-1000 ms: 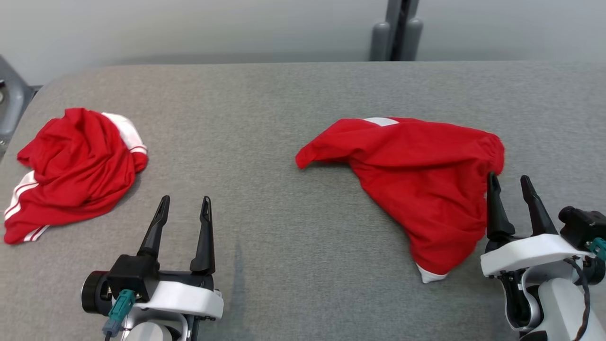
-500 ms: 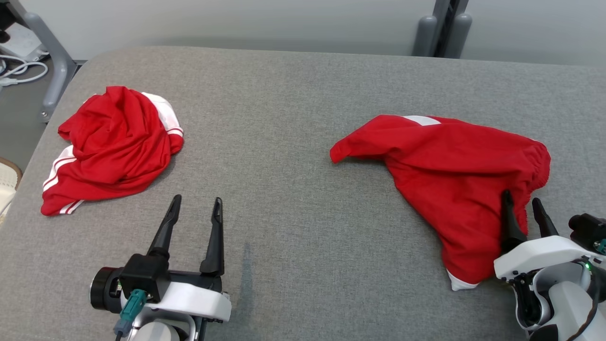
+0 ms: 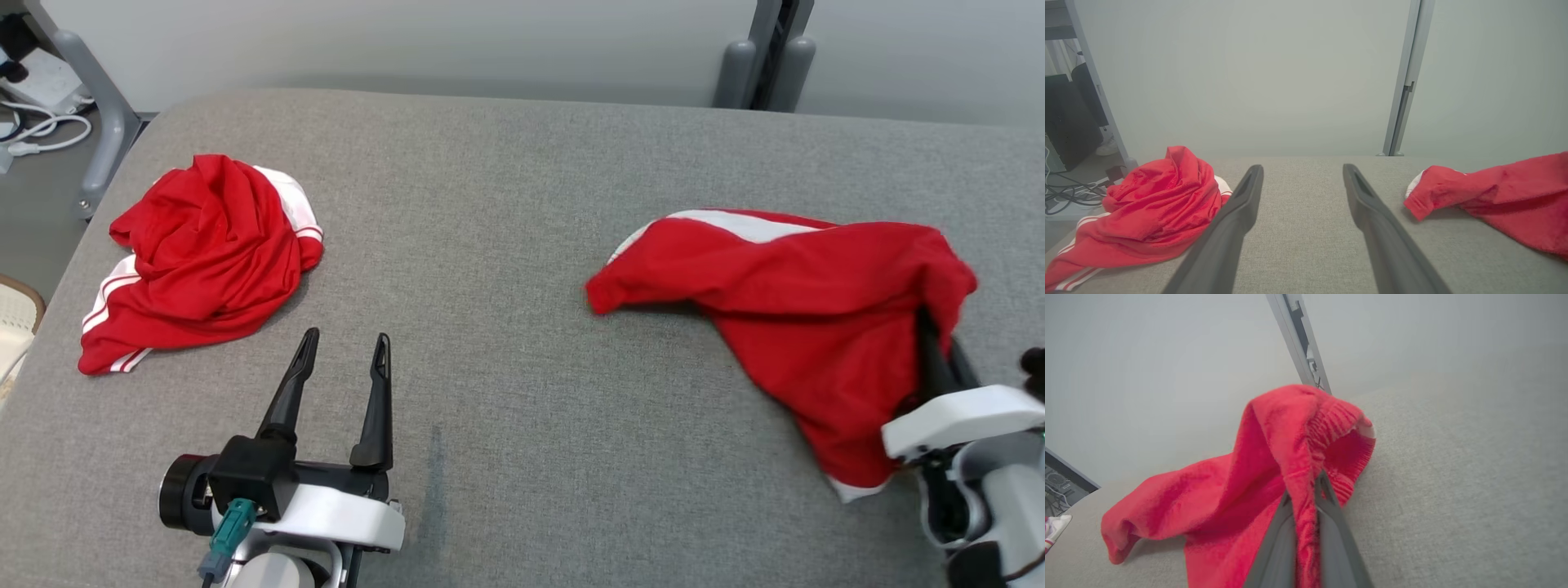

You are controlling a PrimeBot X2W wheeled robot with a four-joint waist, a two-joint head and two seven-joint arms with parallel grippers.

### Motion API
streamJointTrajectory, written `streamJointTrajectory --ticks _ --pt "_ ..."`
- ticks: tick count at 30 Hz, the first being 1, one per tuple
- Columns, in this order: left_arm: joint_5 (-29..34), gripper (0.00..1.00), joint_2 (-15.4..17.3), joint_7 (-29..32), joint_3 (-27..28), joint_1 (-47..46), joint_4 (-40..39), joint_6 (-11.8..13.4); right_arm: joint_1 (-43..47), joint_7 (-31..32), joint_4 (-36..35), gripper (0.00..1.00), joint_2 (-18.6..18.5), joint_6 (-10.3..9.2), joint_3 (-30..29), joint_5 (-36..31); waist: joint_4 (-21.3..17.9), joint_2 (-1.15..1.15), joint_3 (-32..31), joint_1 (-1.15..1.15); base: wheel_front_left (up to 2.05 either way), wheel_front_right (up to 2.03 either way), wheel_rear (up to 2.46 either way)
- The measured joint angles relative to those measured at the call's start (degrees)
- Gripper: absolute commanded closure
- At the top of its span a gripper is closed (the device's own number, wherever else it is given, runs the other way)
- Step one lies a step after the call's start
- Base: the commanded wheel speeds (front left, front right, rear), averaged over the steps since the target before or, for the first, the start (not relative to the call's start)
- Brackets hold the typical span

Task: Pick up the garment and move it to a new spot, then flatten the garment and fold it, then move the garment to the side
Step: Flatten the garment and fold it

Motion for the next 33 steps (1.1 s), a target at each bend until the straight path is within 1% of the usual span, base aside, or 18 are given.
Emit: streamJointTrajectory --ticks 5,7,9,12,15,20,26,29,31,32,33 --pt "-1.64 0.00 0.00 0.00 -0.64 0.21 -0.09 0.63 -0.80 0.00 -3.76 1.00 -3.64 0.00 -4.55 -3.24 -0.42 0.00 -1.68 0.00 0.00 0.00 0.00" --pt "-2.18 0.00 0.00 0.00 -1.07 0.54 -0.03 0.98 -2.29 0.01 -5.19 1.00 -4.53 0.00 -5.33 -4.37 -0.57 0.00 -2.38 0.00 0.00 0.00 0.00" --pt "-2.53 0.00 0.00 0.00 -1.57 1.01 0.05 1.26 -3.80 0.01 -6.92 1.00 -5.13 0.00 -4.57 -5.56 -0.69 0.00 -3.07 0.00 0.00 0.00 0.00" --pt "-3.33 0.00 -0.02 0.00 -2.08 1.54 0.10 1.47 -6.04 0.00 -10.11 1.00 -6.03 0.00 -1.92 -8.77 -0.67 0.00 -4.21 0.00 0.00 0.00 0.00" --pt "-4.04 0.00 0.00 0.00 -2.18 1.97 -0.25 1.74 -7.52 0.00 -12.80 1.00 -5.89 0.00 2.71 -12.16 -0.32 0.00 -5.24 0.00 0.00 0.00 0.00" --pt "-4.53 0.00 0.01 0.00 -2.89 2.26 -0.45 1.81 -8.04 0.01 -12.79 1.00 -2.71 0.00 11.96 -14.40 1.40 0.00 -5.98 0.00 0.00 0.00 0.00" --pt "-4.63 0.00 0.00 0.00 -3.83 2.42 -0.26 1.92 -8.62 0.01 -7.81 1.00 2.30 0.00 24.57 -12.71 4.12 0.00 -6.13 0.00 0.00 0.00 0.00" --pt "-4.71 0.00 0.02 0.00 -4.07 2.54 -0.11 1.97 -9.28 0.01 -5.60 1.00 4.10 0.01 30.77 -10.33 5.46 0.00 -6.24 0.00 0.00 0.00 0.00" --pt "-4.77 0.00 0.00 0.00 -4.27 2.69 0.00 1.97 -9.71 0.01 -4.08 0.99 5.08 0.01 33.84 -7.83 6.23 0.00 -6.40 0.00 0.00 0.00 0.00" --pt "-4.78 0.00 0.00 0.00 -4.28 2.80 0.04 1.98 -9.84 0.01 -2.98 0.66 5.35 0.01 34.75 -7.01 6.56 0.00 -6.53 0.00 0.00 0.00 0.00" --pt "-4.78 0.00 0.01 0.00 -4.31 2.96 0.14 1.98 -10.12 0.09 -1.15 0.00 5.48 0.01 35.67 -6.09 6.83 0.00 -6.70 0.00 0.00 0.00 0.00"
